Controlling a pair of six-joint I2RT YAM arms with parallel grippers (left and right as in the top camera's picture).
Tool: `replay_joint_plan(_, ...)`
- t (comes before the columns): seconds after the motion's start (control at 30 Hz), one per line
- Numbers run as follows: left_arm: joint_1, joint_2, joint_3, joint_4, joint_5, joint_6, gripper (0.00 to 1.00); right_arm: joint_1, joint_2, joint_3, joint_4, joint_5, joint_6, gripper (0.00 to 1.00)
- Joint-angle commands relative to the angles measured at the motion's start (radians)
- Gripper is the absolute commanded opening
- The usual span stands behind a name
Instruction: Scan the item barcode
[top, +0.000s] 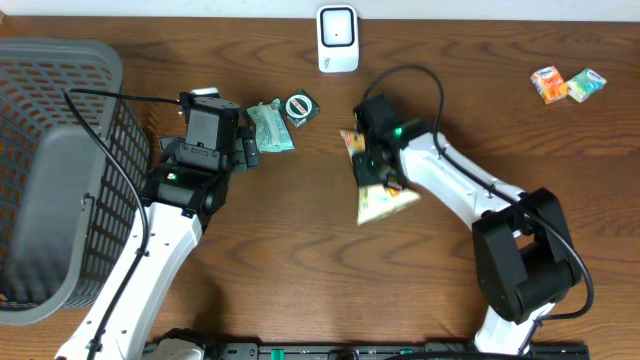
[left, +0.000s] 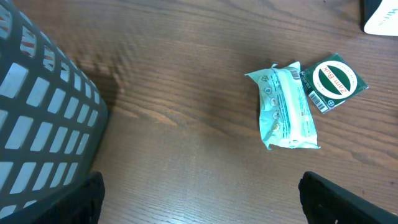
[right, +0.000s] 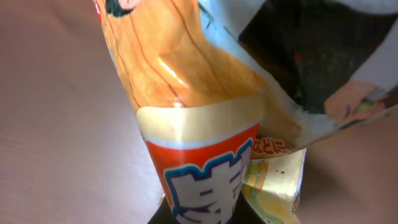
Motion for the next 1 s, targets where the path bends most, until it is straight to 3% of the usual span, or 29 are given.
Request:
replay_joint_plan(0.0,0.003,-0.006,0.003,0.0,-0.017,0.013,0.98,-0.027,-0.012,0.14,0.08,0.016,-0.056,0.01)
replay_joint_plan(0.37,0.003,-0.006,0.003,0.0,-0.017,0.013,0.98,-0.089,-0.003,0.24,0.514,0.015,0.066,0.01)
replay_joint_plan(0.53,0.003,-0.006,0.003,0.0,-0.017,0.013,0.98,-0.103,0.087,0.307,0.652,-0.04,0.097,0.01)
replay_joint_plan(0.9,0.003,-0.006,0.003,0.0,-0.017,0.013,0.98,-0.114,0.586,1.008,0.399,-0.067,0.046,0.01)
replay_joint_plan(0.97,0.003,-0.006,0.003,0.0,-0.017,0.013,0.98,-0.114,0.625,1.064,0.368,-0.056,0.043,0.01)
